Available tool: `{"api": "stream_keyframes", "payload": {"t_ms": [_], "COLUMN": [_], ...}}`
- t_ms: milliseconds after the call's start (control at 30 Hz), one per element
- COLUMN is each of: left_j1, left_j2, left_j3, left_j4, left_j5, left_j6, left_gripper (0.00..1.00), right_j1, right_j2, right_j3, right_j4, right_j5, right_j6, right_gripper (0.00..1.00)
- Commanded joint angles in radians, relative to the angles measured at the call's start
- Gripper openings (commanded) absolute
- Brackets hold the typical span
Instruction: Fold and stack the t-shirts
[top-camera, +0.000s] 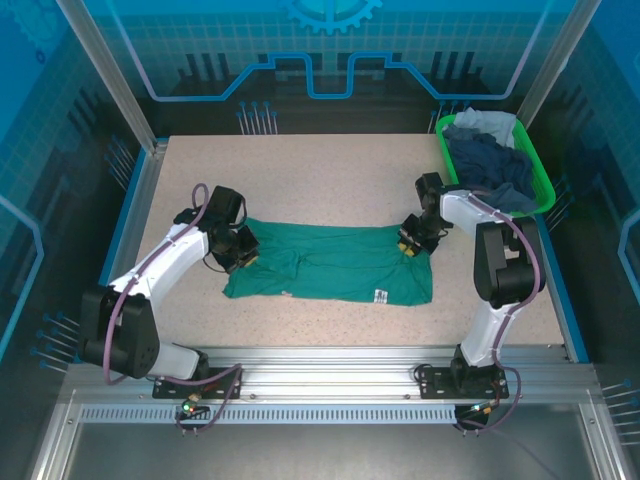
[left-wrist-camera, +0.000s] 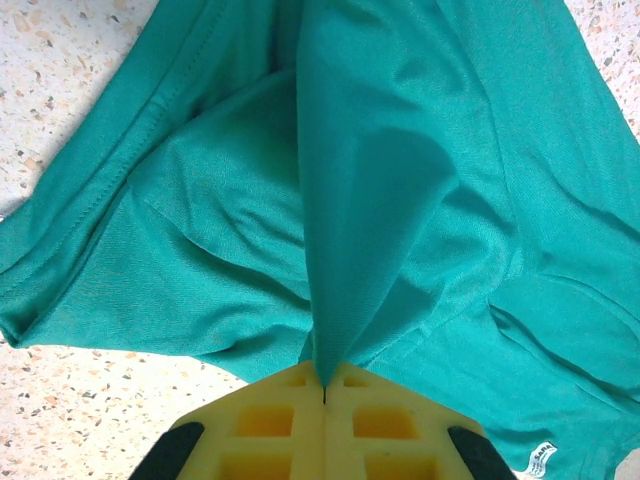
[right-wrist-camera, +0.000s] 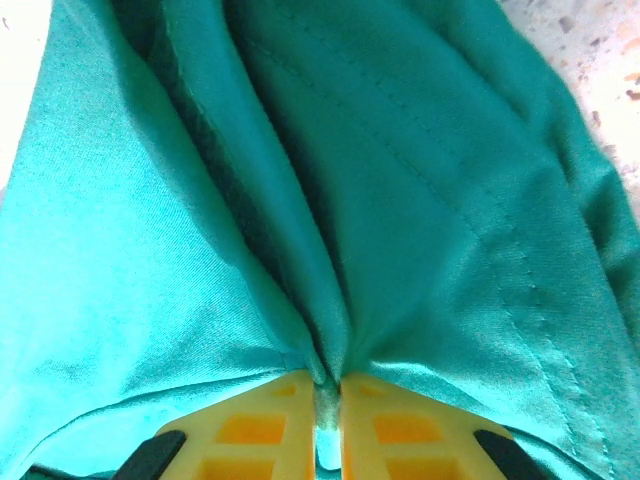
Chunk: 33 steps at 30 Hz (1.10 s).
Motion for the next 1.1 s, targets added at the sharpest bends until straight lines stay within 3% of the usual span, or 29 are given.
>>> {"api": "stream_keyframes", "payload": {"t_ms": [0, 333, 467, 600, 900, 1067], "left_j1": [0.005, 0.005, 0.005, 0.005, 0.005, 0.004], "left_j2": [-0.03, -0.031, -0.031, -0.031, -0.032, -0.034], "left_j3": [-0.007, -0.013, -0.013, -0.012, -0.016, -0.02], "left_j4": [-0.02, -0.017, -0.016, -0.016, -0.011, -0.011], "left_j5": [0.012, 0.018, 0.018, 0.019, 0.022, 0.022], "left_j6": [-0.023, -0.025, -0.025, -0.025, -0.026, -0.027], "left_gripper": [0.0, 0.0, 0.0, 0.0, 0.0, 0.0], "right_j1": [0.005, 0.013, 0.014, 0.017, 0.019, 0.018], "right_j2": [0.025, 0.04, 0.051, 0.049, 0.056, 0.07], "right_j3": [0.024, 0.045, 0.057, 0.065, 0.078, 0.079], "right_j4": [-0.044, -0.042, -0.054, -0.078, -0.078, -0.079], "right_j5": [0.013, 0.008, 0.01, 0.014, 0.021, 0.032], "right_j6": [-0.007, 0.0, 0.0, 0.003, -0.002, -0.006], "right_gripper": [0.16, 0.17, 0.09, 0.19, 0.22, 0.12]}}
